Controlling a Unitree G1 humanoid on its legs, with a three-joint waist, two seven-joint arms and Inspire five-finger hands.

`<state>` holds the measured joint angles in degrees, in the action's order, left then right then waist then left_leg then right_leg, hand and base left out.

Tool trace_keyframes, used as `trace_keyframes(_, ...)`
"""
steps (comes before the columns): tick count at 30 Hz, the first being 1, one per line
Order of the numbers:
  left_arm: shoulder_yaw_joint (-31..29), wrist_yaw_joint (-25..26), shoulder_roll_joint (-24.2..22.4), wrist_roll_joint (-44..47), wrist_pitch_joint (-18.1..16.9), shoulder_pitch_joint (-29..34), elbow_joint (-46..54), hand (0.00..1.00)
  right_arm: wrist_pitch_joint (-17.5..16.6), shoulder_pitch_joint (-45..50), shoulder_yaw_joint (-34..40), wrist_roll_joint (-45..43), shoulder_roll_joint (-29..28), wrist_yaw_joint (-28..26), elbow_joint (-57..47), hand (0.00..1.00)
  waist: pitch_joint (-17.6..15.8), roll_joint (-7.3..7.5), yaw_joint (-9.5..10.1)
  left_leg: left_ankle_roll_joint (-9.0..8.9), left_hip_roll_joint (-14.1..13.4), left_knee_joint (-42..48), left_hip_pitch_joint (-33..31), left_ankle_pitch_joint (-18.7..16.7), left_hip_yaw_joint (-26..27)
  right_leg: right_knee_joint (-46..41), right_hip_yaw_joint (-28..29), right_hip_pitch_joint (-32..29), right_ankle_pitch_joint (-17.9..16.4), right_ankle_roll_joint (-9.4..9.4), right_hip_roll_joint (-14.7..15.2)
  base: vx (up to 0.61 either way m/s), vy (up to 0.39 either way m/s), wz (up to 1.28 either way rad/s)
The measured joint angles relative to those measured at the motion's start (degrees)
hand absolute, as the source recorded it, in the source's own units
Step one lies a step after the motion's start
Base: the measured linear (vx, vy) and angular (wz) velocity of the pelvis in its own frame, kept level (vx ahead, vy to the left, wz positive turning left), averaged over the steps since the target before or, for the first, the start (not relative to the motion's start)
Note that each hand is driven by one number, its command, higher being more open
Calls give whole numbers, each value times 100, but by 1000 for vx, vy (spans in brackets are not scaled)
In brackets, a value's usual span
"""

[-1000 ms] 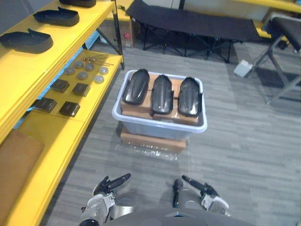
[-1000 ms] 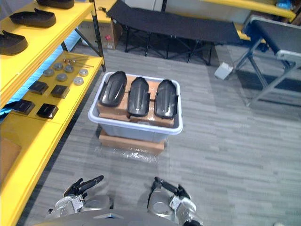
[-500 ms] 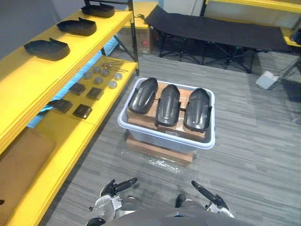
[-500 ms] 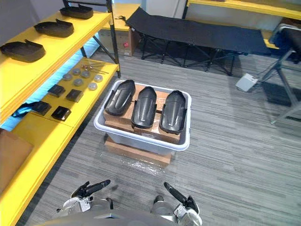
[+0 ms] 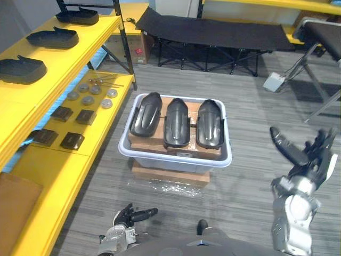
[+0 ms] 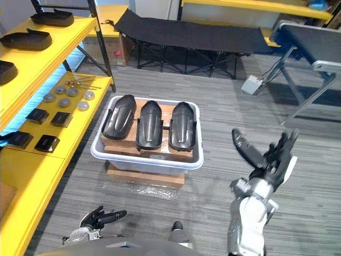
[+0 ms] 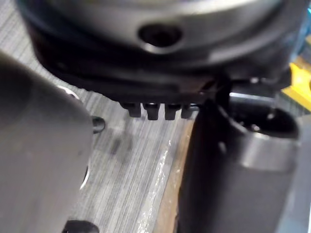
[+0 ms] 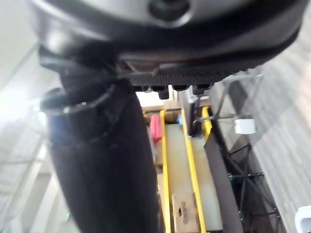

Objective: Walk over and take three plastic housings, then place them on the shelf

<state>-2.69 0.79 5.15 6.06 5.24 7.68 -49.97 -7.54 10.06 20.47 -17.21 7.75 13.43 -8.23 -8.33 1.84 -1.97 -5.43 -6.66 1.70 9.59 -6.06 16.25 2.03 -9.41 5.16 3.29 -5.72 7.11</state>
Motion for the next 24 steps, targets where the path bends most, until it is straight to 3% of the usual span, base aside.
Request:
trace_keyframes(1,60,-7,29,-2,19,0,0,100,250,-184,7,-38,153,-251,294,100,43,69,-8,1,7,1,9,-1,-12,-2,-1,14,0,0,5,0,0,0)
trace_keyframes(3,135,-9,49,-15,20,-3,4,100,716,-421,-95,-311,340,-610,949,100,32,52,-2,1,23,10,5,0,-36,-9,-13,21,2,-1,21,-45,3,6)
trace_keyframes(5,195,0,59,-15,20,-12,9,100,1391,-820,-357,-623,630,-816,2072,100,7,-37,7,13,47,27,-8,8,-142,-15,-107,71,3,-3,55,-62,-6,22)
trace_keyframes(8,239,-1,25,-16,25,-8,34,100,1904,-1423,-607,-683,943,-798,3236,100,-1,-158,54,37,69,25,-30,38,-266,-27,-218,107,2,-4,81,-32,-7,19)
trace_keyframes(13,187,-24,23,-14,-6,49,98,100,2071,-2415,-766,-1129,1491,-665,4567,100,-41,-288,180,61,107,18,-116,127,-524,-78,-451,146,2,-3,128,-28,-12,24)
trace_keyframes(18,-59,-59,43,17,-156,134,267,100,2081,-3308,-763,-1122,1855,-568,5311,100,-264,-301,253,97,187,240,-356,146,-815,-106,-695,171,11,-13,230,-53,7,30)
trace_keyframes(24,-223,-125,165,343,-297,140,341,100,2100,-4564,-745,-1121,2406,-458,5858,100,-1259,-474,403,174,227,774,-1220,185,-1190,-246,-955,-304,123,-10,303,-134,5,29)
